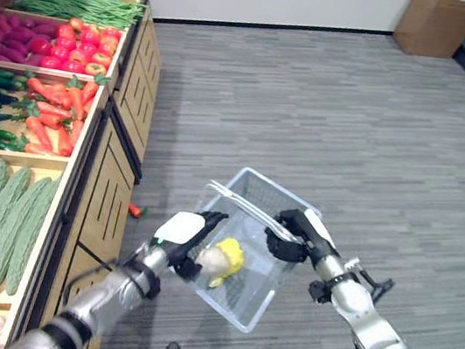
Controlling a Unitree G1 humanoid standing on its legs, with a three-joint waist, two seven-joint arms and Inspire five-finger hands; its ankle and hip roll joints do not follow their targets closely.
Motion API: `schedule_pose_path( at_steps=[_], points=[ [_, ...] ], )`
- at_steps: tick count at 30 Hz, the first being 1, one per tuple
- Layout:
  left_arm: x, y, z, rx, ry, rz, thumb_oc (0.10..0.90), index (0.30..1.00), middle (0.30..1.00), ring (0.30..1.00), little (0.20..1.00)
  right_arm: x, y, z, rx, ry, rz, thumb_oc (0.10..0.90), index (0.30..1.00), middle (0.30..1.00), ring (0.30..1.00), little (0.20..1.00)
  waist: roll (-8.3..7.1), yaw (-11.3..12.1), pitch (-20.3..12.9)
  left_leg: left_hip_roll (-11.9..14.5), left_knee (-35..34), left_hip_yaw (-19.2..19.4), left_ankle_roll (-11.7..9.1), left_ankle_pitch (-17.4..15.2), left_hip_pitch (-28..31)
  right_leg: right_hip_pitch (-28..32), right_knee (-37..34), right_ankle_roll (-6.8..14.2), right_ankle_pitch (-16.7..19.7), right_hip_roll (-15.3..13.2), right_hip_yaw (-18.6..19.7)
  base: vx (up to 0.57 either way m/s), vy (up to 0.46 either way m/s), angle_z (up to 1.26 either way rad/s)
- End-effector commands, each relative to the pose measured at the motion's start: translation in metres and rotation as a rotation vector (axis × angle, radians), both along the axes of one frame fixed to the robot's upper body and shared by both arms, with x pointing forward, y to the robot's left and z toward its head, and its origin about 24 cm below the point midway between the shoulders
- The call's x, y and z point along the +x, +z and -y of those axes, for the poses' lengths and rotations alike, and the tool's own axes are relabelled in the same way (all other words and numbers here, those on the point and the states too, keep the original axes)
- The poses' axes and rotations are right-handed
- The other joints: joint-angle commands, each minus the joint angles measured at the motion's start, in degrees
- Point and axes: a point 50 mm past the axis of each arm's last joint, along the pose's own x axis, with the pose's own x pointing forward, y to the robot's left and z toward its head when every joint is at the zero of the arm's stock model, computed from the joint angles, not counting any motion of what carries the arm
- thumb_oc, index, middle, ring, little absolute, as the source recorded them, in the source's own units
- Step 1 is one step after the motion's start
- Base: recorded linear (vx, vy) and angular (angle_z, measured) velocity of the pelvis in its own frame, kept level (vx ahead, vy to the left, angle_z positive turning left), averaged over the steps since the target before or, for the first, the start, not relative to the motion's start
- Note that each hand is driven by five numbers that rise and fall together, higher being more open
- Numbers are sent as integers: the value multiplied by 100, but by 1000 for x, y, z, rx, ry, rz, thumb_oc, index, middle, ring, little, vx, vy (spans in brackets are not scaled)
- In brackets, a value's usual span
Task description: Get the vegetables into the basket
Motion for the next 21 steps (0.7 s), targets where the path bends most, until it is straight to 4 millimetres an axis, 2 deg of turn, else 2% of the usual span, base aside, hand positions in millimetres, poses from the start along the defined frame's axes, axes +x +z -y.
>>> schedule_pose_path(
  at_steps=[1,3,5,6,7,10,11,12,13,14,16,19,20,21],
  points=[
    [11,11,-28,-157,128,-14,900,1000,1000,1000,1000,23,55,12,74,-97,326,400,300,300,300,300,-251,120,-601,83,7,-249,-172,-317,4,75,34,441,-226,-392,-192,-3,-8,16],
    [3,4,-33,-195,173,-61,900,1000,1000,1000,1000,19,50,17,68,-120,314,400,300,300,300,300,-251,128,-598,75,7,-277,-166,-307,-9,78,34,437,-226,-389,-207,-11,-11,7],
    [-16,-19,-47,-223,278,-171,900,1000,1000,1000,1000,12,39,28,29,-169,278,400,300,300,300,300,-248,156,-568,73,7,-310,-165,-285,-31,77,34,435,-218,-387,-232,-16,-18,7],
    [-23,-25,-53,-195,295,-200,900,1000,1000,1000,1000,8,34,33,10,-190,264,400,300,300,300,300,-249,173,-557,73,7,-334,-164,-280,-37,77,34,436,-223,-382,-238,-12,-19,5],
    [-39,-41,-68,-117,355,-255,900,1000,1000,1000,1000,1,23,43,-20,-232,225,400,300,300,300,300,-252,200,-548,75,7,-369,-161,-269,-49,76,34,436,-232,-376,-254,-12,-21,7],
    [-70,-69,-84,-57,473,-402,900,1000,1000,1000,1000,-10,9,57,-80,-288,172,400,300,300,300,300,-249,234,-508,81,7,-420,-163,-238,-89,68,34,436,-232,-377,-296,-15,-18,8],
    [-70,-69,-84,-57,473,-402,900,1000,1000,1000,1000,-10,9,57,-80,-288,173,400,300,300,300,300,-247,233,-507,81,7,-421,-163,-238,-89,68,34,436,-232,-377,-297,-21,-22,9],
    [-94,-89,-89,19,507,-519,900,1000,1000,1000,1000,-16,3,65,-135,-311,149,400,300,300,300,300,-243,243,-478,85,7,-447,-164,-227,-105,61,34,435,-232,-372,-311,-16,-17,10],
    [-108,-99,-93,98,503,-590,900,1000,1000,1000,1000,-19,-2,71,-176,-326,130,400,300,300,300,300,-232,241,-470,87,7,-453,-168,-223,-117,59,34,434,-238,-369,-314,-20,-30,9],
    [-136,-115,-98,217,515,-721,900,1000,1000,1000,1000,-28,-14,84,-226,-374,72,400,300,300,300,300,-212,219,-439,109,13,-453,-186,-214,-130,69,34,422,-245,-358,-331,-13,-27,9],
    [-157,-123,-102,264,578,-823,900,1000,1000,1000,1000,-38,-25,95,-256,-418,10,400,300,300,300,300,-204,205,-398,143,23,-471,-206,-199,-146,81,34,391,-255,-337,-347,-7,-36,7],
    [-171,-127,-106,261,677,-888,900,1000,1000,1000,1000,-48,-35,104,-301,-440,-62,400,300,300,300,300,-194,175,-323,193,38,-506,-229,-182,-163,72,95,340,-288,-298,-380,-2,-47,6],
    [-175,-128,-105,223,745,-904,900,1000,1000,1000,1000,-58,-44,112,-342,-462,-119,400,300,300,300,300,-182,178,-280,225,48,-546,-241,-161,-182,34,218,310,-359,-269,-398,6,-52,8],
    [-175,-128,-105,222,745,-904,900,1000,1000,1000,1000,-58,-44,112,-342,-461,-119,400,300,300,300,300,-179,172,-280,227,49,-550,-242,-160,-185,28,228,309,-366,-268,-401,-8,-61,8]
  ],
)
